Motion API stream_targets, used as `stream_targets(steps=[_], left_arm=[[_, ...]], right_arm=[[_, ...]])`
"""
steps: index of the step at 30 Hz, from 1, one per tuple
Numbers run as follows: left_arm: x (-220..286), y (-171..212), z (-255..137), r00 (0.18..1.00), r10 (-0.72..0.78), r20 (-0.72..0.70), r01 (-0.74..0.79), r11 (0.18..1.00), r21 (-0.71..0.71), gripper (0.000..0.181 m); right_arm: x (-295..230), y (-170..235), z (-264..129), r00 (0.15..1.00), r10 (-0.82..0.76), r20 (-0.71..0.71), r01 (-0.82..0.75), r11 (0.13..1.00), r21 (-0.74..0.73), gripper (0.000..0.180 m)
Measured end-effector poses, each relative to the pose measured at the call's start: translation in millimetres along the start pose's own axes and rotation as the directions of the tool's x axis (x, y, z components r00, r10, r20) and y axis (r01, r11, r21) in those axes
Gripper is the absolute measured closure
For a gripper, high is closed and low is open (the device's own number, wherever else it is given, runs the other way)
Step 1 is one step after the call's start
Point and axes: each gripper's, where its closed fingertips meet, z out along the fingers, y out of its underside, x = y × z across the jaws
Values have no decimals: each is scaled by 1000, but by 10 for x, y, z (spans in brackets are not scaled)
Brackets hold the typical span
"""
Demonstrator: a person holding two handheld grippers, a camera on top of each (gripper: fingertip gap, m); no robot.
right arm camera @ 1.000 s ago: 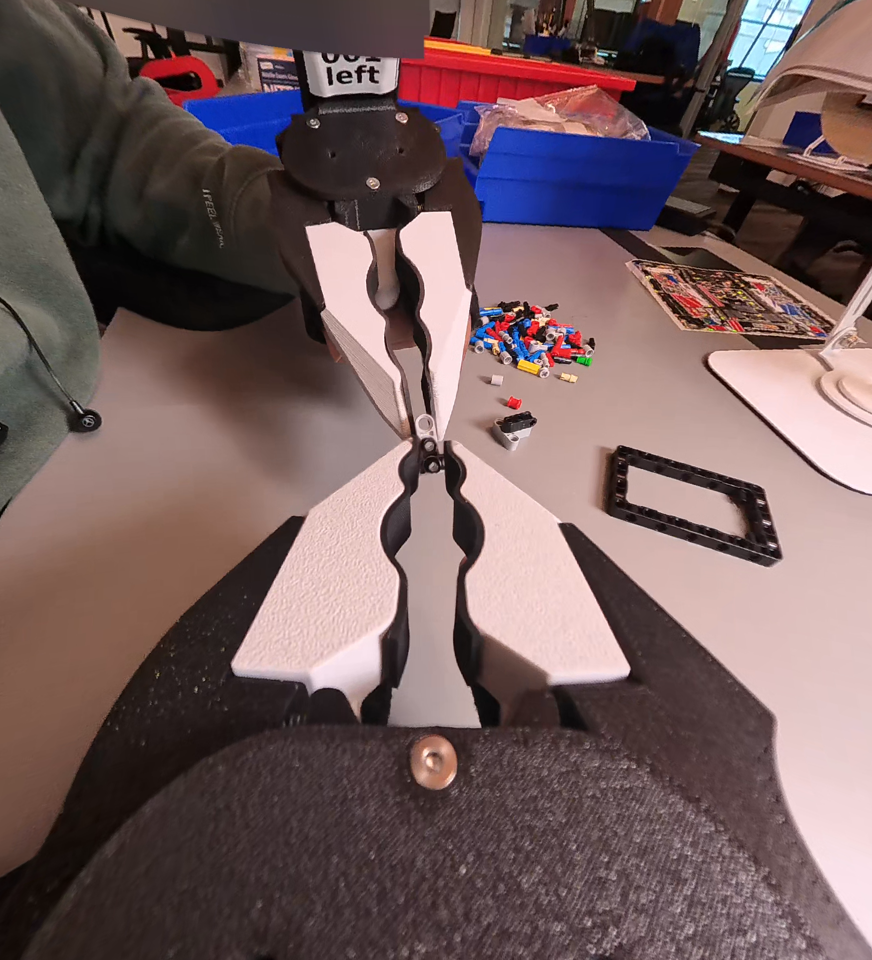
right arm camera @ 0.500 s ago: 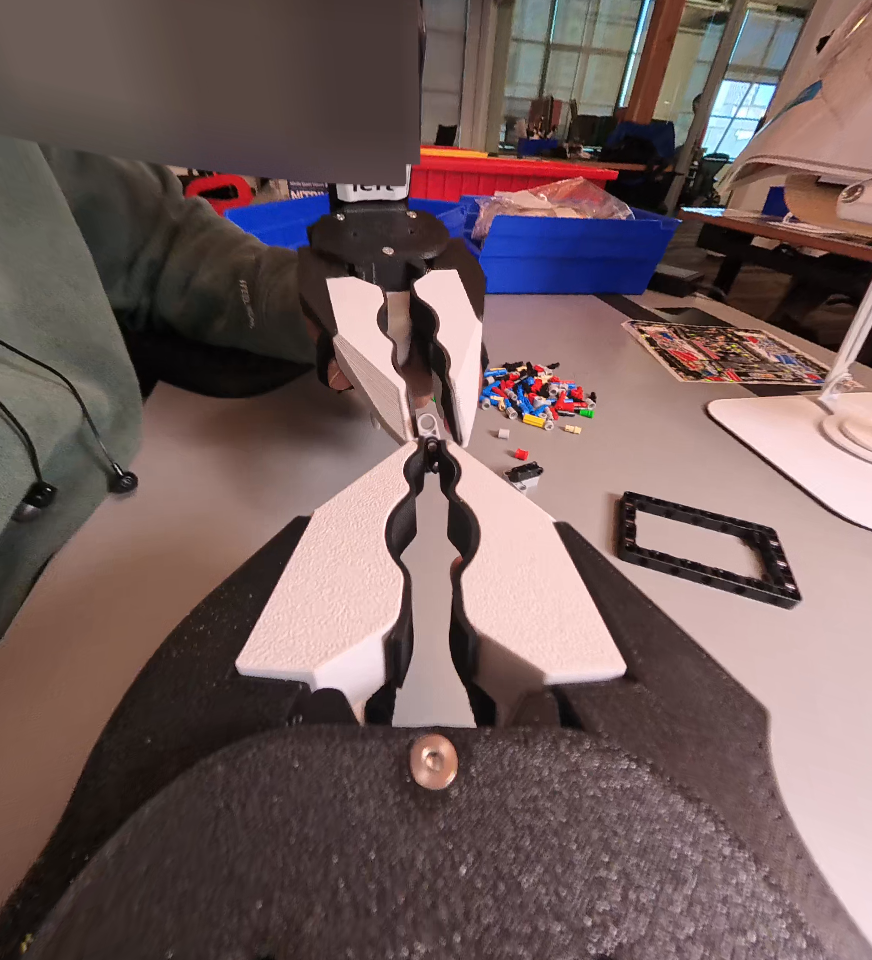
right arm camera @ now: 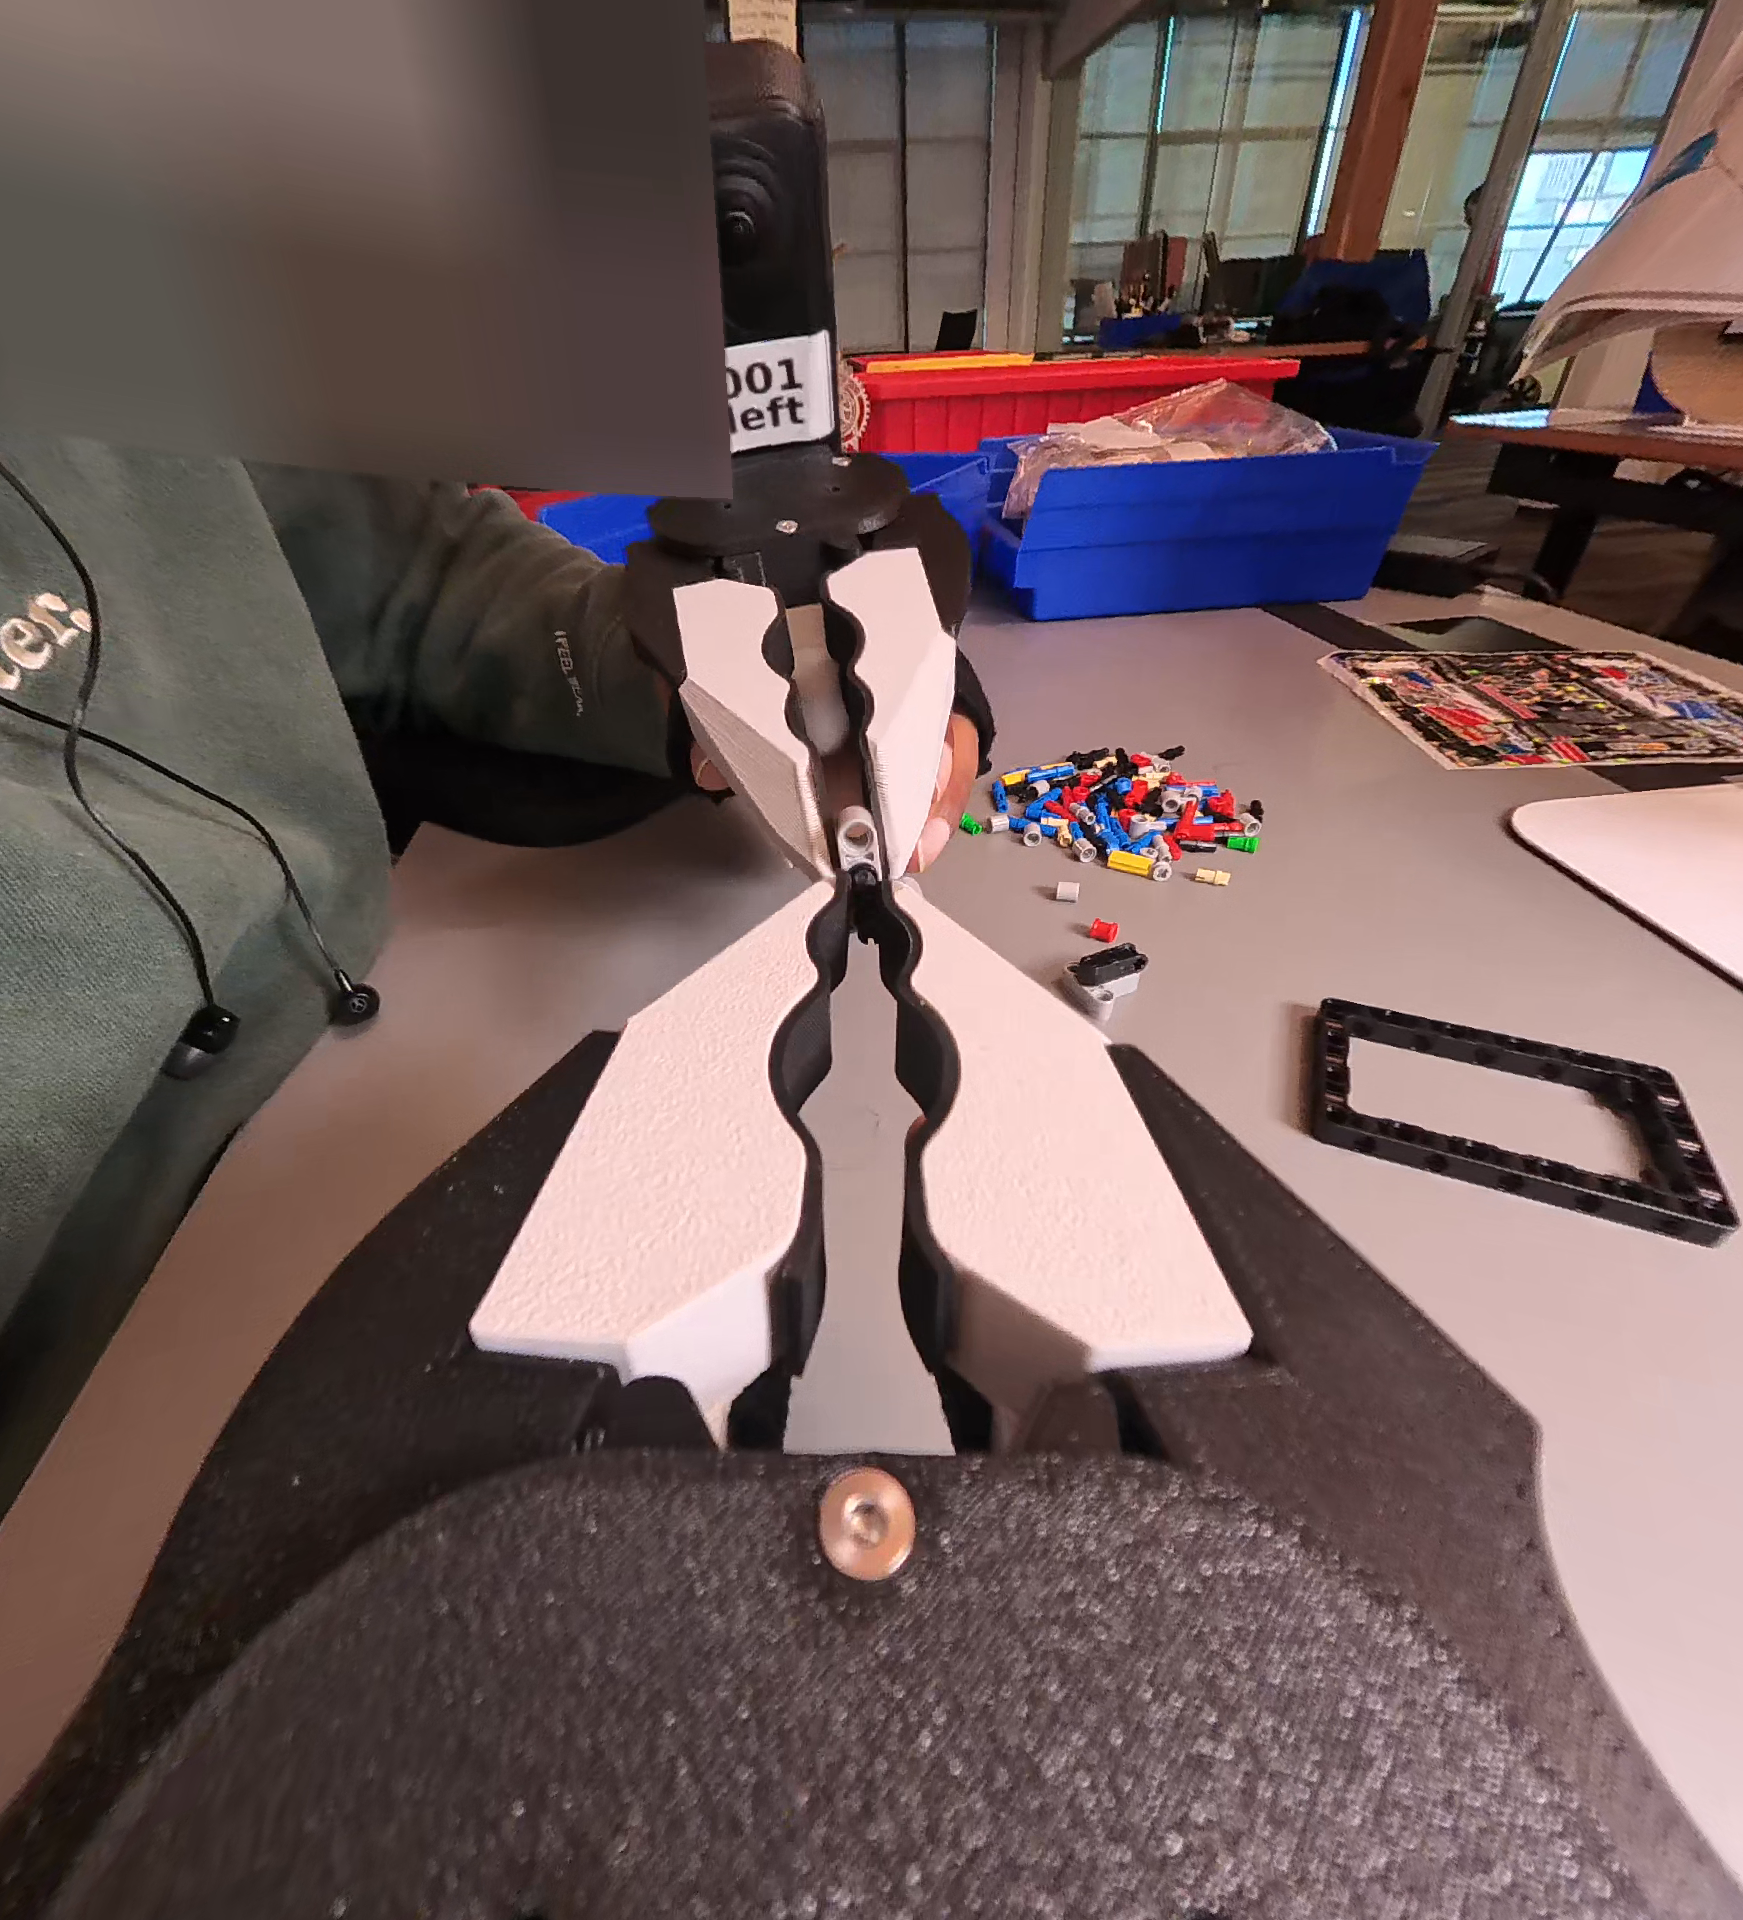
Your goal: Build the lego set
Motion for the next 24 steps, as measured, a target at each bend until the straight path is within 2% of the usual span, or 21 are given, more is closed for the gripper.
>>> stream_targets(steps=[3,7,10,13,15,17,22,24], left_arm=[[10,35,5,998,-56,-29,55,998,-20,175],[-27,61,-11,951,-291,-106,290,957,-25,174],[-80,45,-48,791,-570,-221,582,813,-15,175],[-127,-24,-106,588,-727,-354,776,631,-7,175],[-149,-65,-134,501,-762,-411,834,551,-6,175],[-152,-101,-150,451,-772,-448,861,508,-8,175],[-156,-129,-159,392,-783,-483,890,455,-16,175],[-160,-127,-154,375,-788,-488,898,439,-19,175]], right_arm=[[-8,40,3,1000,10,7,-10,1000,-23,175],[-59,101,-2,992,97,77,-92,994,-67,145],[-41,98,-10,994,86,64,-82,995,-64,143],[-25,61,-3,996,76,46,-74,996,-46,151],[-14,49,-2,996,75,37,-73,997,-38,155],[4,35,-4,997,75,27,-74,997,-30,158],[48,-40,-28,997,73,3,-73,997,12,168],[54,-62,-37,997,71,-2,-71,997,23,178]])
